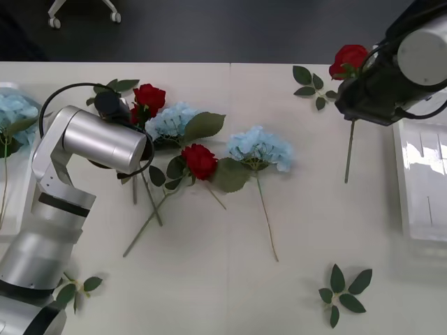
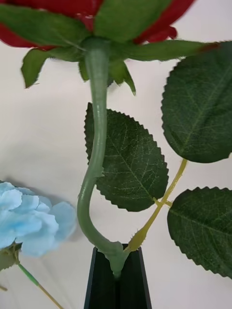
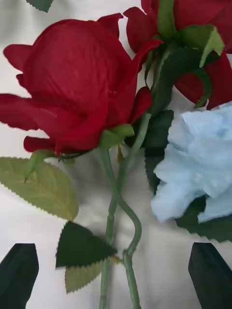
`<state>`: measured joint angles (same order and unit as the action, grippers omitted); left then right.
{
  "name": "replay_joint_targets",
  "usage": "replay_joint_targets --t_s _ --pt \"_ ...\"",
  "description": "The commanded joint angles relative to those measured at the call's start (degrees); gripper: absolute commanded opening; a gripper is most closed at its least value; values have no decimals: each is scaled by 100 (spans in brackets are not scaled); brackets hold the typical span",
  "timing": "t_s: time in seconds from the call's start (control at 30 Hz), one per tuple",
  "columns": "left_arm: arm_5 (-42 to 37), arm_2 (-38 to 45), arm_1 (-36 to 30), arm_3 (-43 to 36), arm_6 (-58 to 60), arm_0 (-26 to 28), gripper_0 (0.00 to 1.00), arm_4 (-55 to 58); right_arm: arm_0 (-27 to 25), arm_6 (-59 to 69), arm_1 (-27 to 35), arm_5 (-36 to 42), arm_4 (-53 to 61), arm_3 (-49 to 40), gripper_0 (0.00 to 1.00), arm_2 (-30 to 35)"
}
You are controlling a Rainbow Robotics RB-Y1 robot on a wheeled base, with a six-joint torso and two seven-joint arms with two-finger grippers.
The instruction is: Put the red flowers into the right box and the blue flowers into the left box
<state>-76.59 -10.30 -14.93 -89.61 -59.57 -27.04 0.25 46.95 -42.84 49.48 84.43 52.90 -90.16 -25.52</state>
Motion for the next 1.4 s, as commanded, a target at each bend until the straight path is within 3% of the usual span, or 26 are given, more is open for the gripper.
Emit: replay_joint_targets --t_s 0.03,0.23,0.5,0.73,0.93,1.17,1.4 --pt "232 28 96 251 -195 -267 88 -33 25 -207 325 434 299 -318 0 539" --pt "408 19 148 462 -239 -284 83 -51 25 -708 826 1137 598 -318 0 1005" --pt "443 -86 157 611 -292 -284 77 -69 -503 -1965 1564 1146 686 -89 0 1567" --pt "452 -130 184 760 -301 -284 53 -139 -1065 -2695 1749 1154 299 236 0 2200" --pt "452 -139 236 831 -310 -284 44 -183 -1522 -3108 1749 847 -386 710 0 2429" --pt "452 -139 263 848 -310 -284 2 -183 -2102 -3213 1740 284 -729 886 0 2613" --pt "452 -139 254 778 -345 -284 0 -174 -2718 -3222 1731 -296 -966 886 0 2613"
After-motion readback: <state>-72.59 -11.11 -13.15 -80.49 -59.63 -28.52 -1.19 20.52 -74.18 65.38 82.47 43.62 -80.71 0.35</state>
